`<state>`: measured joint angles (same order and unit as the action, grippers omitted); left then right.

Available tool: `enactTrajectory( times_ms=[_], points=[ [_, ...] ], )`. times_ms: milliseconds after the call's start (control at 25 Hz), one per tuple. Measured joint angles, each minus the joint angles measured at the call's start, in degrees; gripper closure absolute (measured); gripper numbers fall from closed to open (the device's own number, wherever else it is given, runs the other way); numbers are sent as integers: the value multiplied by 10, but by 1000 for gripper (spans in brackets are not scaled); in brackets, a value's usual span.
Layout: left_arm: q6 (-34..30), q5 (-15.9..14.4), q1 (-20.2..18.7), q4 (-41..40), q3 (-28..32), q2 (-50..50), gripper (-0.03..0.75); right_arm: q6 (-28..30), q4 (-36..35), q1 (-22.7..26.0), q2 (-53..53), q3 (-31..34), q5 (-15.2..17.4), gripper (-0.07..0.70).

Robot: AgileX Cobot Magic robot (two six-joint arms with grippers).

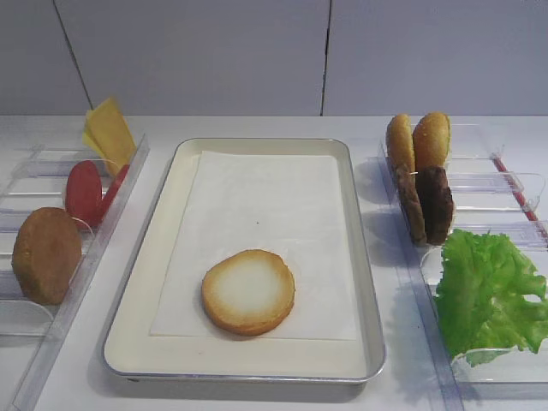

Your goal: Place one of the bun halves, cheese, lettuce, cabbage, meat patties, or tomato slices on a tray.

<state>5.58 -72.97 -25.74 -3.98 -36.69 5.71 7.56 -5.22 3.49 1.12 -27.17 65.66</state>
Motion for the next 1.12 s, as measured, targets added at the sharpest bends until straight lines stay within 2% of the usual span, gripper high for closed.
enactTrajectory(
  times_ms=[160, 480, 720, 1120],
  points=[
    [-12, -5, 0, -4, 51, -59, 426, 0, 0, 0, 0, 0, 0, 98],
    [-121, 0, 0, 61, 64, -67, 433, 0, 0, 0, 0, 0, 0, 98],
    [-118, 41, 0, 62, 81, -67, 433, 0, 0, 0, 0, 0, 0, 98],
    [-100, 52, 0, 58, 86, -67, 439, 0, 0, 0, 0, 0, 0, 98]
  ],
)
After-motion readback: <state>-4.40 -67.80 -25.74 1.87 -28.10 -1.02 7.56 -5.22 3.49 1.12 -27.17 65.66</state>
